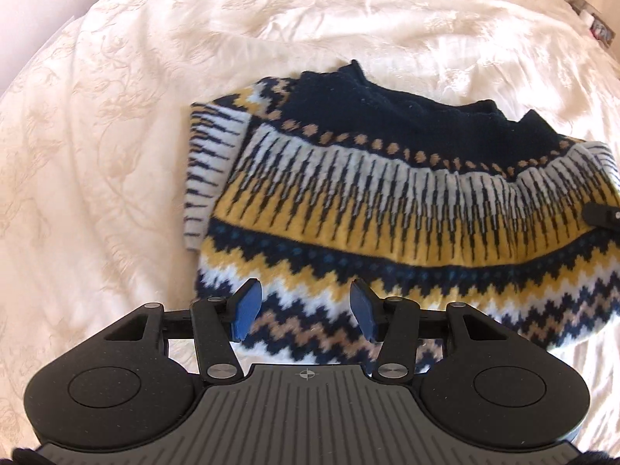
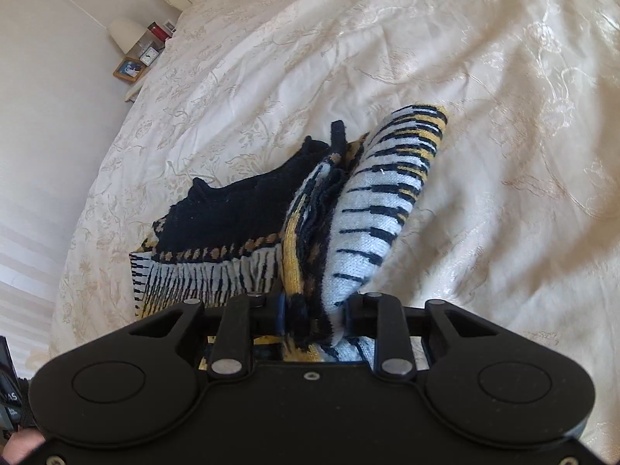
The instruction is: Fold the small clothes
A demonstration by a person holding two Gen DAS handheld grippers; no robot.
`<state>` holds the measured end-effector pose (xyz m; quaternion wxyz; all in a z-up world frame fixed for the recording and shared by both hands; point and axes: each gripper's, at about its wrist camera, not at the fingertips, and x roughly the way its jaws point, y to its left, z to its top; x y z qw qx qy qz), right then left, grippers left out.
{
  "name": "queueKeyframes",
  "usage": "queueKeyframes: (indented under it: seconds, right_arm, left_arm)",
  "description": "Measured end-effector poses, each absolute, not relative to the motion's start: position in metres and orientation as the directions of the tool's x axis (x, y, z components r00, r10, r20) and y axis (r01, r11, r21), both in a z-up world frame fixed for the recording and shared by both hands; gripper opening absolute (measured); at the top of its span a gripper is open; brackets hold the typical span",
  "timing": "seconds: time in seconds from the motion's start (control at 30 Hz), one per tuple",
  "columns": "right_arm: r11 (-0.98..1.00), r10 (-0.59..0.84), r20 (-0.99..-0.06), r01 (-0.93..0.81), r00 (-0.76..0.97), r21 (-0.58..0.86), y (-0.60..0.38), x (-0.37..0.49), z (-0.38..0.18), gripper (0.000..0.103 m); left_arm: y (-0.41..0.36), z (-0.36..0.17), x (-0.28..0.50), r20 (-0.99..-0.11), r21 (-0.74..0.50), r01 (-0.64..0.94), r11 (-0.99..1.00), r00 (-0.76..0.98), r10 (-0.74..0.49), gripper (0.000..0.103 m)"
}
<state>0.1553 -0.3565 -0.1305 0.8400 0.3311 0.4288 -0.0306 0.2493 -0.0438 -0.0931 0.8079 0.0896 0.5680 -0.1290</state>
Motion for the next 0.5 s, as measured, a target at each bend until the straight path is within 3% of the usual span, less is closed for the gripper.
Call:
queueKeyframes:
  seconds: [0.23, 0.5]
  right_arm:
    - [0.83, 0.204, -0.739, 0.286, 0.642, 0.478, -0.291, 0.186, -0.093, 0.035]
    - [0.842, 0.235, -0.733, 0.243, 0.639, 0.482, -0.217, 0.232, -0.092, 0.033]
  left_arm:
    - [0.021, -0.088, 0.244, -0.951, -0.047, 0.249, 0.967, 0.286, -0.119, 0.049]
    - [0.075, -0.094, 0.249, -0.957, -0.061, 0.241, 0.969, 0.261, -0.125, 0.049]
